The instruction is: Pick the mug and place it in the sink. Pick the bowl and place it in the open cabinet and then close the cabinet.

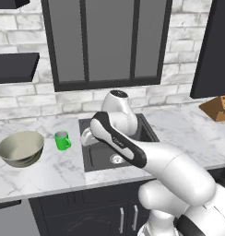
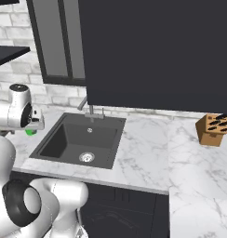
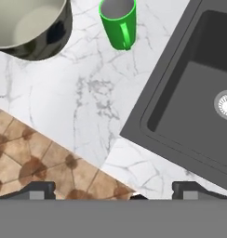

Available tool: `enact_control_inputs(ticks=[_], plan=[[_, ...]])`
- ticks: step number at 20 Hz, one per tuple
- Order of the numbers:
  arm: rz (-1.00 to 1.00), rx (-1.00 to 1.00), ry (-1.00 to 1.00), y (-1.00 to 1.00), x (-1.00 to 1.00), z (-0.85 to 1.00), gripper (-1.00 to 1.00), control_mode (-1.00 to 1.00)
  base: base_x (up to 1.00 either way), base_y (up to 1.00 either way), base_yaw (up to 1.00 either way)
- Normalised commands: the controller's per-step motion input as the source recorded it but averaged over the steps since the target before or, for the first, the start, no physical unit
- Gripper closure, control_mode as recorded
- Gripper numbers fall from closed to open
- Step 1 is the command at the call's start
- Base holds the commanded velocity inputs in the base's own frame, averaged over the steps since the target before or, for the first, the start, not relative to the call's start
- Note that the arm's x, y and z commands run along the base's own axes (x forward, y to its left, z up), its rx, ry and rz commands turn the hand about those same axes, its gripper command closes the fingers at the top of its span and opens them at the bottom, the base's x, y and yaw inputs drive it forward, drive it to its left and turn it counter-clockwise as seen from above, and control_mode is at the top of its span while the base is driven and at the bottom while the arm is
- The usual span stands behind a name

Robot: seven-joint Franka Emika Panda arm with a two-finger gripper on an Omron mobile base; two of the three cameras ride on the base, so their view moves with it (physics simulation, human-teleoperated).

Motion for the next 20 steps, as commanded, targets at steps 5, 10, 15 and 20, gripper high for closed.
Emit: enact_control_inputs(ticks=[5,10,15,20], plan=[[0.00,0.00,0.00,0.00,0.18,-0.04,-1.00,-1.00,0.00,0.00,0.00],[0.00,0.00,0.00,0.04,0.27,-0.06,-1.00,-1.00,0.00,0.00,0.00],[0.00,0.00,0.01,0.24,0.24,-0.20,-1.00,-1.00,0.00,0.00,0.00],[0.00,0.00,0.00,0.27,0.20,-0.16,-1.00,-1.00,0.00,0.00,0.00]])
